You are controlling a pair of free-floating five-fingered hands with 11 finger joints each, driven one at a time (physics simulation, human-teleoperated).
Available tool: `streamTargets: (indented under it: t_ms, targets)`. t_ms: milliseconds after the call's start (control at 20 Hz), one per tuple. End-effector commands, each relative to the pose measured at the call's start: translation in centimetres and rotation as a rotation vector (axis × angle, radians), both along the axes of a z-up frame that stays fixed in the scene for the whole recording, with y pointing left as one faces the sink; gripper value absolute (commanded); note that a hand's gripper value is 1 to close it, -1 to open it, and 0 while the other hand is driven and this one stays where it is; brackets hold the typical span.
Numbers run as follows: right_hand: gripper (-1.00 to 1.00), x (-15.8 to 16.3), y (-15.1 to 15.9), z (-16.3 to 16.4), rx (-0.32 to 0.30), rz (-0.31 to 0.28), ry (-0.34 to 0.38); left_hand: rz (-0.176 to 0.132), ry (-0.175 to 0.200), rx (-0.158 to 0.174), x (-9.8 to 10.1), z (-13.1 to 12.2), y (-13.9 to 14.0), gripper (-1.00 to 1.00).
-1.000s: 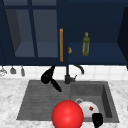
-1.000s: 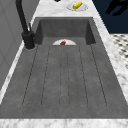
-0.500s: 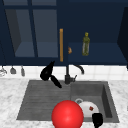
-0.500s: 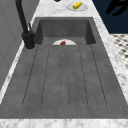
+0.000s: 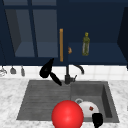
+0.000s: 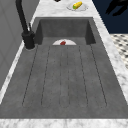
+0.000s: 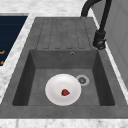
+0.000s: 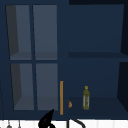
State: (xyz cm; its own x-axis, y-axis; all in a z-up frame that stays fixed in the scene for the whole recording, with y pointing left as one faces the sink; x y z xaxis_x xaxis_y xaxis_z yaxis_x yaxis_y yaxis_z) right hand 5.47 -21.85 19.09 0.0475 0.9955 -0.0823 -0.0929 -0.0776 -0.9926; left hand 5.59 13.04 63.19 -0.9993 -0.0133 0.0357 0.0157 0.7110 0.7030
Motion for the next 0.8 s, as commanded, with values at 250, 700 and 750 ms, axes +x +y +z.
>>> streamTargets:
  t_ms: [250, 700, 750]
  targets:
    - [0.00, 0.0, 0.0, 0.0, 0.000, 0.000, 0.000, 0.000, -0.001, 0.000, 0.0, 0.1, 0.1, -1.00]
    - [0.00, 0.0, 0.0, 0.0, 0.000, 0.000, 0.000, 0.037, 0.004, -0.112, 2.2, 2.7, -2.1, -1.00]
    - [0.00, 0.0, 0.0, 0.0, 0.000, 0.000, 0.000, 0.042, 0.002, -0.114, 2.3, 3.0, -2.4, -1.00]
